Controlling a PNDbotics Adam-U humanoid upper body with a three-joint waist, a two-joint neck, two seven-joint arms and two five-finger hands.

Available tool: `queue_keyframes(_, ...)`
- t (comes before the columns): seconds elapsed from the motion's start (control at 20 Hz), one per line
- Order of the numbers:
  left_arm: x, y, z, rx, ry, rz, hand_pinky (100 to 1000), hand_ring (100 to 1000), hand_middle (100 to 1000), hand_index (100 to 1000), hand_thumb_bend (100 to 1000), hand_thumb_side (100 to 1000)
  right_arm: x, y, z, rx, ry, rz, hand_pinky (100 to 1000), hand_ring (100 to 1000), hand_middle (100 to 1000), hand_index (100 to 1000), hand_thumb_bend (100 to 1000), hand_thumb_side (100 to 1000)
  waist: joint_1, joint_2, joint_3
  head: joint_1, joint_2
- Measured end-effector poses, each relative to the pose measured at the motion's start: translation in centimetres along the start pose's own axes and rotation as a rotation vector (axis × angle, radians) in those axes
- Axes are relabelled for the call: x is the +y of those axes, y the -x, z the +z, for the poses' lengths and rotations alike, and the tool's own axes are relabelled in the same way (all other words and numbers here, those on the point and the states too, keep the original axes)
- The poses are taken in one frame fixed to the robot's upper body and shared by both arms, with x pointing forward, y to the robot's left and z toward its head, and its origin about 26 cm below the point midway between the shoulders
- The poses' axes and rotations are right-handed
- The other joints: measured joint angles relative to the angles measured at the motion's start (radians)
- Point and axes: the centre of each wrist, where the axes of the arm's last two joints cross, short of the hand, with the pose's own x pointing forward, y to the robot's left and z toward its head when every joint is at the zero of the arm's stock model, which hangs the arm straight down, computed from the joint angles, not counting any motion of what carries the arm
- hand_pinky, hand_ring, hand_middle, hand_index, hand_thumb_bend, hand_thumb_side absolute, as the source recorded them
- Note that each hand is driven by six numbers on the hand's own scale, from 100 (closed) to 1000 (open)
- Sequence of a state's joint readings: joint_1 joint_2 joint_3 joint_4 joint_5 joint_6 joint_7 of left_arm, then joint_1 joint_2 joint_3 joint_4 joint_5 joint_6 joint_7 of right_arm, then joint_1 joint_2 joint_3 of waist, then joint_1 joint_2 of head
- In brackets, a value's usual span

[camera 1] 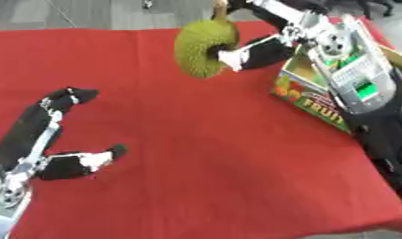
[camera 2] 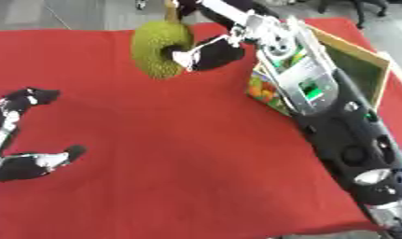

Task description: Pick up the objects with one hand, pass them to the other hand, and then place them into the box on the other side of the table.

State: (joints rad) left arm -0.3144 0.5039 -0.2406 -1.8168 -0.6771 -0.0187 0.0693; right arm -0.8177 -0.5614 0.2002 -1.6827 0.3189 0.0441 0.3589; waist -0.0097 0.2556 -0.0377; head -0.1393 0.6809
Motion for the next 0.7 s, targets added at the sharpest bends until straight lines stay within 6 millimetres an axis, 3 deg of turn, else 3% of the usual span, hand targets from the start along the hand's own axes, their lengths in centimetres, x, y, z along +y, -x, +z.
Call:
queue_keyframes(0.35,2.3,0.8,1.6,0.06,-0.1,-0.011,768,723,703,848,640,632,-4.1,5.5,4.1,0.243,0.152,0.063,831,722,486,549,170,100,0.015,0.0,0.012,0.004,-0.016)
queue_keyframes(0.4,2.5,0.7,1.6,0.061,-0.108,-0.01,768,723,703,848,640,632,-4.3,5.8,4.3,0.251,0.166,0.066,829,721,505,549,100,100,0.015,0.0,0.012,0.003,-0.016)
queue_keyframes(0.45,2.5,0.7,1.7,0.064,-0.112,-0.007,767,720,699,842,636,613,-4.4,6.1,4.5,0.259,0.176,0.068,829,721,486,549,193,100,0.016,0.0,0.011,-0.001,-0.017)
queue_keyframes(0.65,3.0,1.3,2.7,0.117,-0.16,-0.009,767,720,699,842,632,608,-5.4,8.9,7.2,0.411,0.228,0.104,825,719,488,548,231,100,0.027,0.0,0.01,-0.027,-0.029)
queue_keyframes(0.7,3.2,1.4,2.8,0.125,-0.174,-0.011,767,720,699,842,569,624,-5.8,9.7,7.9,0.45,0.24,0.121,824,718,488,548,279,100,0.028,0.0,0.011,-0.033,-0.032)
